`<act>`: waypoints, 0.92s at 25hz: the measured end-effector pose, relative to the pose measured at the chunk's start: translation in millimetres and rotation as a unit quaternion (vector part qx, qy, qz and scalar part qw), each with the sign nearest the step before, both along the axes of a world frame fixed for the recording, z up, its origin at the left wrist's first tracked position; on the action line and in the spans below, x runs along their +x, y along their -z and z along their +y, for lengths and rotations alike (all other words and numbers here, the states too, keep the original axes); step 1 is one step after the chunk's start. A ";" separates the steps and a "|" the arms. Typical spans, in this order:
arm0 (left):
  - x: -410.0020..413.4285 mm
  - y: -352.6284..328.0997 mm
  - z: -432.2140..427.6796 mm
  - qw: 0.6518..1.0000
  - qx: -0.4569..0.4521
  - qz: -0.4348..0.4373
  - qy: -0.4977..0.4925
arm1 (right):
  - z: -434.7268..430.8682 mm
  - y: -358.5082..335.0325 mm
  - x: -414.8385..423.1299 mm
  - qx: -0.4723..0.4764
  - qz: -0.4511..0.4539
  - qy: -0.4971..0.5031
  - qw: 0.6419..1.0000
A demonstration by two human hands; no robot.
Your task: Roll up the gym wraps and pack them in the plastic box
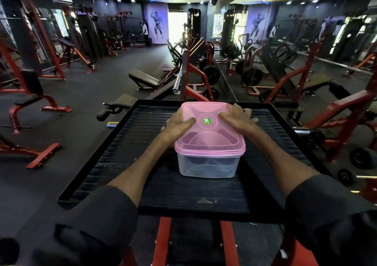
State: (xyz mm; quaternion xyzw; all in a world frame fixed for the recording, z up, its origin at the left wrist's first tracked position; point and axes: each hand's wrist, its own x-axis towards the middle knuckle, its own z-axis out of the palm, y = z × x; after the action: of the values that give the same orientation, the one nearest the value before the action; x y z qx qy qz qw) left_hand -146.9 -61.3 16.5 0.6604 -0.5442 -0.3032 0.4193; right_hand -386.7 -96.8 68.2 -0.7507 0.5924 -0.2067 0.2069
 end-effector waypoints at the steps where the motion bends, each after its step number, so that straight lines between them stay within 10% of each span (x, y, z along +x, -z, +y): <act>1: -7.3 -12.2 11.6 1.000 0.000 -0.007 -0.001 | -0.1 -0.8 2.0 -0.004 0.042 -0.008 0.999; 10: -25.9 -54.0 11.5 0.927 0.066 -0.366 0.044 | -1.8 -5.8 7.0 0.016 0.170 -0.046 0.984; 23: -32.9 -40.6 6.1 0.900 0.080 -0.408 0.129 | 5.1 1.2 7.3 0.015 0.131 -0.058 0.990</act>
State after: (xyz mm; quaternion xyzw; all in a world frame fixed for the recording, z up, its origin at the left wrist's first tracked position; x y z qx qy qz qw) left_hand -179.8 -55.1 57.0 0.6814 -0.7221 -0.1008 0.0633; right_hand -379.3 -91.6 67.1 -0.8014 0.5727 -0.0855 0.1501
